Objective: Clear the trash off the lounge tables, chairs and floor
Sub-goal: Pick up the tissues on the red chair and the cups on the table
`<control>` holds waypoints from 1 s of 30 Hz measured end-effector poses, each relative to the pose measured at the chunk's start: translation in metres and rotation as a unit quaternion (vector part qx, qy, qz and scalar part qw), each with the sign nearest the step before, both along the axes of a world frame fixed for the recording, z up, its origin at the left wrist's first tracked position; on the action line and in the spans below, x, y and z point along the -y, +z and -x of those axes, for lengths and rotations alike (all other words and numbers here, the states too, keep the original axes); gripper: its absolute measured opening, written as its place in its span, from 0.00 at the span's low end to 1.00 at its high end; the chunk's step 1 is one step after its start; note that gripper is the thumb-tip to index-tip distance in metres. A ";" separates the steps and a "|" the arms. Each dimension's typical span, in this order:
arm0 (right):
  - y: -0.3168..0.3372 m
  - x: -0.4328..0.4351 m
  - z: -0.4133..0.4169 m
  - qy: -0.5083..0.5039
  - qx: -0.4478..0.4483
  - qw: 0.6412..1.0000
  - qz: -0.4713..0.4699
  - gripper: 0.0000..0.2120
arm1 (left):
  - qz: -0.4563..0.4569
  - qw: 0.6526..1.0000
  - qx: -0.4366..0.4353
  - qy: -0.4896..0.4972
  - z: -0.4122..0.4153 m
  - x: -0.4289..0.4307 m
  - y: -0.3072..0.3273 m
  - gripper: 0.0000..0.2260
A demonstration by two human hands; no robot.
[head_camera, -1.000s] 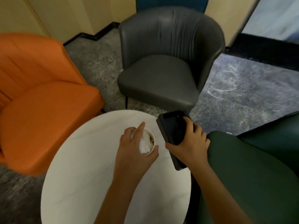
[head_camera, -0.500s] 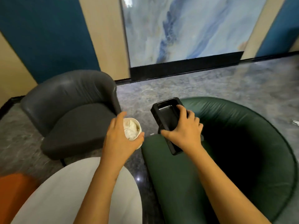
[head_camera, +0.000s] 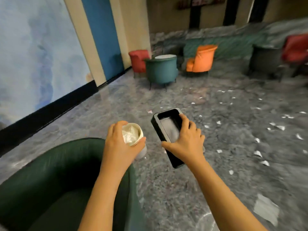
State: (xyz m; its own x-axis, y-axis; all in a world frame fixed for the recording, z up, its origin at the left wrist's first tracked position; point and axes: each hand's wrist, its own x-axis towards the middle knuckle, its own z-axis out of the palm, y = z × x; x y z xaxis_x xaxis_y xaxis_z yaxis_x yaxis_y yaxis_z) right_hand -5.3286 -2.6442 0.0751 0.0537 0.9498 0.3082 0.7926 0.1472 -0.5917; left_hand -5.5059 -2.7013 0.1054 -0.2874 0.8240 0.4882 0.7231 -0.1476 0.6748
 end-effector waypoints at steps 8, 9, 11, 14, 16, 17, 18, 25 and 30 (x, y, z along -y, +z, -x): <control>0.009 -0.057 -0.294 -0.210 0.036 0.977 0.009 0.49 | -0.009 0.971 -0.021 -0.238 -0.270 -0.152 -0.003 0.24; 0.009 -0.058 -0.328 -0.240 0.037 0.970 0.016 0.49 | -0.006 0.963 -0.025 -0.268 -0.301 -0.167 -0.004 0.24; 0.006 -0.057 -0.391 -0.300 0.036 0.953 0.031 0.49 | 0.003 0.946 -0.031 -0.324 -0.362 -0.195 -0.007 0.25; -0.003 -0.053 -0.476 -0.386 0.032 0.920 0.053 0.49 | 0.011 0.916 -0.035 -0.399 -0.453 -0.233 -0.018 0.25; -0.010 -0.055 -0.530 -0.435 0.029 0.897 0.070 0.49 | 0.026 0.894 -0.035 -0.446 -0.515 -0.258 -0.029 0.25; -0.013 -0.060 -0.556 -0.455 0.030 0.887 0.075 0.49 | 0.028 0.881 -0.035 -0.471 -0.546 -0.271 -0.033 0.25; -0.014 -0.067 -0.582 -0.473 0.031 0.877 0.079 0.49 | 0.027 0.868 -0.034 -0.495 -0.577 -0.285 -0.036 0.25; 0.002 -0.140 -0.743 -0.552 0.045 0.828 0.086 0.49 | -0.005 0.800 -0.027 -0.600 -0.771 -0.390 -0.021 0.24; 0.008 -0.181 -0.861 -0.598 0.055 0.792 0.107 0.50 | 0.006 0.765 -0.029 -0.643 -0.917 -0.458 -0.015 0.24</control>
State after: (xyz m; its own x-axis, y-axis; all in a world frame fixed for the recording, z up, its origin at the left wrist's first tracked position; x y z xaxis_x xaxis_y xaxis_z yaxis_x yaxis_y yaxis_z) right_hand -4.4672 -2.4629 0.0830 0.9392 0.2703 0.2119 0.3372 -0.8425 -0.4201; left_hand -4.5891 -2.2429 0.0907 0.7864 0.4119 0.4603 0.0134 -0.7564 0.6540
